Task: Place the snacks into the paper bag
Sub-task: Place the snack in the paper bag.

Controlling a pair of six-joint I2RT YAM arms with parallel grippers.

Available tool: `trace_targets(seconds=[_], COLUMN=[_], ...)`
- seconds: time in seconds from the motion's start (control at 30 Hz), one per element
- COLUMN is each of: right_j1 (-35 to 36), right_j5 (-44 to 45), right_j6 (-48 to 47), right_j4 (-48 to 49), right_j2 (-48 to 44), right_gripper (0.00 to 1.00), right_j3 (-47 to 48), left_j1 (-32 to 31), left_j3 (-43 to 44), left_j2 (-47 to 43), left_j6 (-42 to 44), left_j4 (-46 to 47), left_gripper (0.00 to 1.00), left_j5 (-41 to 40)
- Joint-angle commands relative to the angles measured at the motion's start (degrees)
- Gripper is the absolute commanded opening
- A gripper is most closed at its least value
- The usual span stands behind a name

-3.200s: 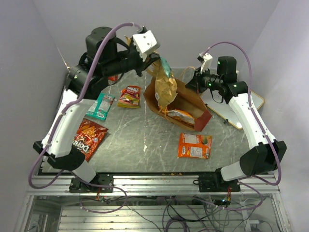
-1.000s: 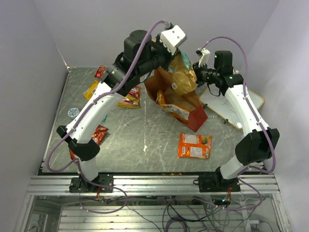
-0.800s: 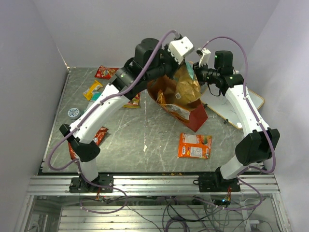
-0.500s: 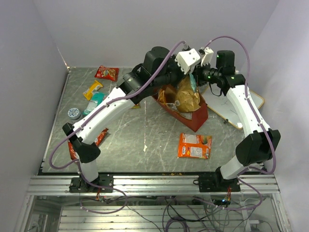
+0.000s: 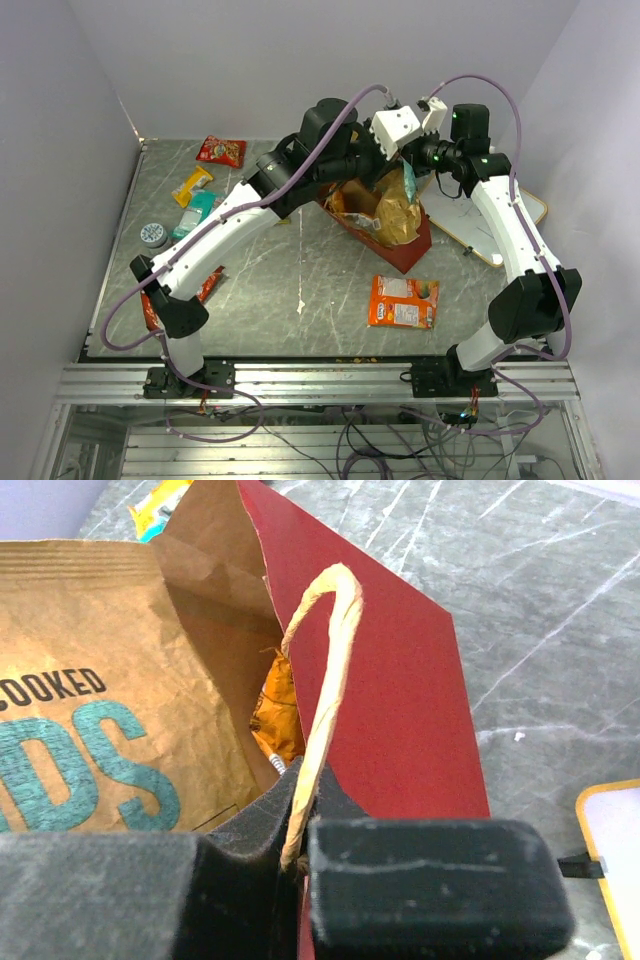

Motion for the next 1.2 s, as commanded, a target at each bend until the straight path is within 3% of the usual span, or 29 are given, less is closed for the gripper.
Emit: trace_targets(seconds=[0.0,0.37,0.63,0.93,1.17], right_j1=[-0.38,-0.50,-0.47,-0.56,-0.48], right_j5=[-3.65,-1.28,-4.72,-5.13,-4.80], right_j6=[0.94,-0.01,-0.29,0.05,-0.24], right_j4=[2.09,1.56,2.14,1.81,0.99], right_j2=[-0.59,-1.04,-0.90,-0.35,-0.23], right_gripper=[0.00,0.00,0.00,0.00,0.00], right_j3=[1.25,1.54,-0.20,0.99,2.09], left_j1=[-0.39,1.42,5.16,6.74,9.51], left_j3=[0.13,-6.44,-10.36,-11.25,-23.65], left_j2=[-0.97,-1.51,-1.66,0.25,-1.37], left_j6=[-1.23,-6.82,-6.46,-8.39,-6.88], left_j4=[4.15,7.42,12.25,16.73,23.50], left_gripper=[0.07,0.07,0.07,0.07,0.07], left_j5=[2.27,0.94,4.98,1.12,6.77])
